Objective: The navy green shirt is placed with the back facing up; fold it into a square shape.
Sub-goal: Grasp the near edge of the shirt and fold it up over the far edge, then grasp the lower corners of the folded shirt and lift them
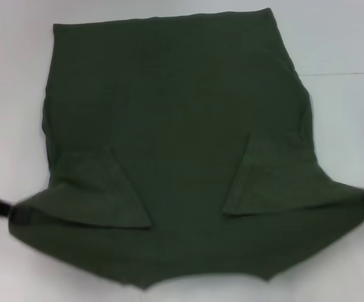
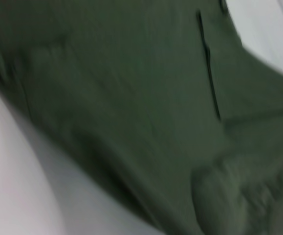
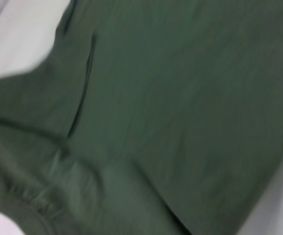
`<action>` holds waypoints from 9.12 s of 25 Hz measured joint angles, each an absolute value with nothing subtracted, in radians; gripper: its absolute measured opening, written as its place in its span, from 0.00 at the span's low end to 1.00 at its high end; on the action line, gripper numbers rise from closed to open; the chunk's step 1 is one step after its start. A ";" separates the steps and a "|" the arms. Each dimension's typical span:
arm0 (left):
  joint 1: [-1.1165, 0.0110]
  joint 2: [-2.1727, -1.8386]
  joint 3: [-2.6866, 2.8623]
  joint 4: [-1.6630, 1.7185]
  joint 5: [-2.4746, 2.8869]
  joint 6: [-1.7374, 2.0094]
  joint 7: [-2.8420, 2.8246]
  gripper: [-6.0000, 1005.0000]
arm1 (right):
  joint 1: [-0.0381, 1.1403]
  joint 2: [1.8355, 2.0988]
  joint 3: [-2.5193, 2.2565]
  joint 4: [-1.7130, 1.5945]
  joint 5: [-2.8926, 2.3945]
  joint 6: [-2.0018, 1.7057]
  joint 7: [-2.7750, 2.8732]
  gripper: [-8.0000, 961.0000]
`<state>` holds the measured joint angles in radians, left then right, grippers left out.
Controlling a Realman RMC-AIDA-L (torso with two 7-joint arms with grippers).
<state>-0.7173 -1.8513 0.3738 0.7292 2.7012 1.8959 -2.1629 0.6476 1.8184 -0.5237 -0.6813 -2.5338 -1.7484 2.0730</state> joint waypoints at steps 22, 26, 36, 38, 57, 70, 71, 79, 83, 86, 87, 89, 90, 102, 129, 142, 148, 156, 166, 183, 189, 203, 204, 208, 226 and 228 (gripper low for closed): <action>-0.769 -1.926 0.293 0.571 2.266 1.206 -2.113 0.04 | 0.792 1.900 -0.475 -0.554 -2.198 -1.104 2.108 0.10; -0.788 -1.953 0.293 0.532 2.192 1.068 -2.038 0.04 | 0.815 1.948 -0.478 -0.525 -2.133 -0.941 2.033 0.10; -0.820 -2.016 0.293 0.428 1.976 0.749 -1.765 0.04 | 0.881 2.003 -0.477 -0.399 -1.912 -0.645 1.733 0.11; -0.828 -2.032 0.293 0.414 1.929 0.706 -1.698 0.04 | 0.893 2.015 -0.477 -0.382 -1.865 -0.592 1.674 0.11; -0.862 -2.101 0.288 0.289 1.496 0.546 -1.152 0.04 | 0.933 2.082 -0.477 -0.332 -1.674 -0.395 1.399 0.25; -0.835 -2.031 0.445 0.299 1.499 0.561 -1.286 0.56 | 0.909 2.077 -0.473 -0.338 -1.665 -0.414 1.407 0.75; -0.822 -2.026 0.471 0.313 1.499 0.575 -1.315 0.62 | 0.909 2.077 -0.473 -0.338 -1.665 -0.414 1.407 0.78; -0.629 -2.025 0.534 0.547 1.636 0.944 -1.622 0.81 | 0.776 2.002 -0.504 -0.364 -1.646 -0.752 1.546 0.87; -0.586 -2.018 0.529 0.642 1.852 1.111 -1.780 0.86 | 0.707 1.951 -0.582 -0.385 -1.647 -0.933 1.627 0.87; -0.594 -2.013 0.534 0.686 2.063 1.164 -1.903 0.87 | 0.670 1.934 -0.643 -0.420 -1.649 -1.006 1.671 0.87; -0.608 -2.009 0.535 0.691 2.153 1.155 -1.969 0.87 | 0.651 1.923 -0.694 -0.440 -1.649 -1.022 1.699 0.87; -0.615 -2.006 0.535 0.691 2.187 1.151 -1.998 0.87 | 0.646 1.917 -0.718 -0.446 -1.651 -1.025 1.713 0.87; -0.620 -2.004 0.536 0.690 2.215 1.149 -2.024 0.87 | 0.642 1.910 -0.735 -0.449 -1.656 -1.027 1.728 0.87; -0.667 -2.004 0.539 0.594 2.351 0.992 -2.131 0.87 | 0.641 1.896 -0.759 -0.454 -1.726 -1.045 1.769 0.87; -0.709 -2.019 0.540 0.494 2.351 0.937 -2.101 0.83 | 0.636 1.900 -0.759 -0.454 -1.752 -1.027 1.770 0.87; -0.708 -2.020 0.545 0.491 2.354 0.927 -2.104 0.50 | 0.637 1.901 -0.759 -0.451 -1.755 -1.025 1.770 0.87; -0.710 -2.020 0.566 0.488 2.363 0.894 -2.139 0.35 | 0.636 1.901 -0.759 -0.450 -1.756 -1.021 1.774 0.87; -0.716 -2.019 0.570 0.488 2.387 0.898 -2.157 0.10 | 0.643 1.889 -0.759 -0.468 -1.839 -1.037 1.881 0.87; -0.720 -2.014 0.570 0.494 2.387 0.901 -2.176 0.03 | 0.731 1.841 -0.760 -0.519 -2.187 -1.106 2.282 0.86; -0.728 -2.013 0.577 0.495 2.387 0.902 -2.183 0.03 | 0.839 1.921 -0.836 -0.424 -2.350 -0.855 2.345 0.86; -0.730 -2.012 0.577 0.494 2.387 0.902 -2.183 0.04 | 0.845 1.956 -0.872 -0.410 -2.351 -0.767 2.341 0.86; -0.732 -2.011 0.577 0.496 2.387 0.911 -2.180 0.04 | 0.833 1.995 -0.880 -0.395 -2.353 -0.682 2.306 0.65; -0.732 -2.010 0.577 0.497 2.387 0.911 -2.180 0.04 | 0.833 1.994 -0.880 -0.395 -2.353 -0.689 2.304 0.60; -0.732 -2.010 0.577 0.497 2.387 0.912 -2.179 0.04 | 0.827 1.986 -0.879 -0.400 -2.353 -0.708 2.295 0.39; -0.739 -1.993 0.570 0.529 2.424 1.010 -2.220 0.03 | 0.750 1.955 -0.863 -0.537 -2.343 -0.928 2.293 0.04; -0.737 -1.989 0.569 0.543 2.438 1.039 -2.234 0.03 | 0.733 1.954 -0.856 -0.568 -2.343 -0.970 2.293 0.04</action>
